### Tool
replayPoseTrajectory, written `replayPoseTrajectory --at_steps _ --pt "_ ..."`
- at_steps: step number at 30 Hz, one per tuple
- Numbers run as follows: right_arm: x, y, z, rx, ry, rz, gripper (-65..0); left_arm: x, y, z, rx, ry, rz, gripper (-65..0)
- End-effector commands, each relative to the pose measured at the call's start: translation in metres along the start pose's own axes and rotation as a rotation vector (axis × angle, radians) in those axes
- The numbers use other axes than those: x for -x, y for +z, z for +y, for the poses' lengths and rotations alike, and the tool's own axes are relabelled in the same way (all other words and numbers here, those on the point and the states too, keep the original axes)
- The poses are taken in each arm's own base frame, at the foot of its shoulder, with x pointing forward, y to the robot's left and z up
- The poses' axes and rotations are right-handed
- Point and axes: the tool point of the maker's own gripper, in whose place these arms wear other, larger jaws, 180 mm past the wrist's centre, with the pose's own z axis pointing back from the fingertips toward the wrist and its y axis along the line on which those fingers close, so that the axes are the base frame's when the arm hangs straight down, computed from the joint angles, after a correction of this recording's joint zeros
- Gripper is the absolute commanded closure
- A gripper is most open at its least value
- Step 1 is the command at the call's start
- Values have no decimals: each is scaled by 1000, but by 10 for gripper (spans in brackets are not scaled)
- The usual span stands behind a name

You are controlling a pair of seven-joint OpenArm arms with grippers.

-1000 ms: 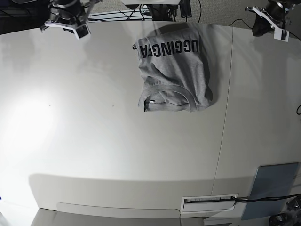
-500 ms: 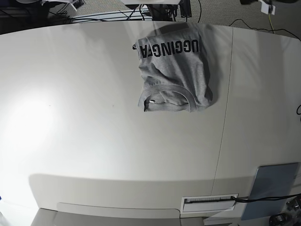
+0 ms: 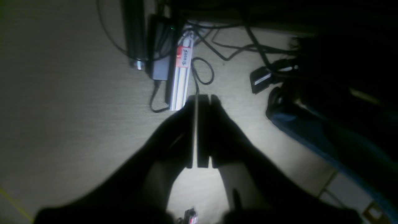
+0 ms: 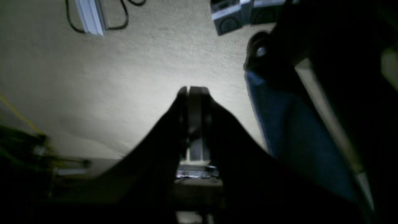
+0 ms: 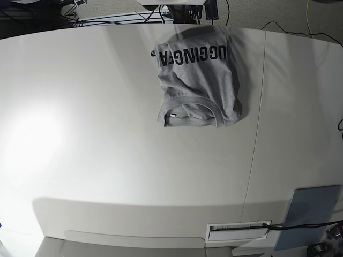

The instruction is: Fold the T-shirt properly

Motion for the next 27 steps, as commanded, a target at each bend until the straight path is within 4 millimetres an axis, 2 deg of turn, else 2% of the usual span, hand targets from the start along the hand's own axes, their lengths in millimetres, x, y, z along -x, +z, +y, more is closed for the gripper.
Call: replayPoseTrajectory --at_steps 1,4,9,12,16,18,22,27 --pt "4 -6 -2 -1 -24 -4 0 -3 -3 6 -21 -12 0 -62" --pt "-11 -26 9 -23 -67 -79 0 -15 -24 8 -69 -89 26 -65" --pt "-59 -39 32 -63 -52 -206 0 -51 -51 0 -98 -180 37 -65" --pt "-92 -38 30 -59 -54 -247 0 -73 -61 -5 -101 -188 18 -65" --pt "-118 -36 20 -36 -54 -270 0 -90 -65 -1 -131 -71 -35 -65" --pt "-127 -34 17 -24 -54 -285 0 -91 -65 0 -139 -21 -48 -65" --pt "-135 -32 17 -22 -54 -326 0 -80 -67 -1 -156 -18 -27 -65" --pt "-135 -32 17 -22 -54 -327 0 -67 -73 -10 -170 -35 2 -65"
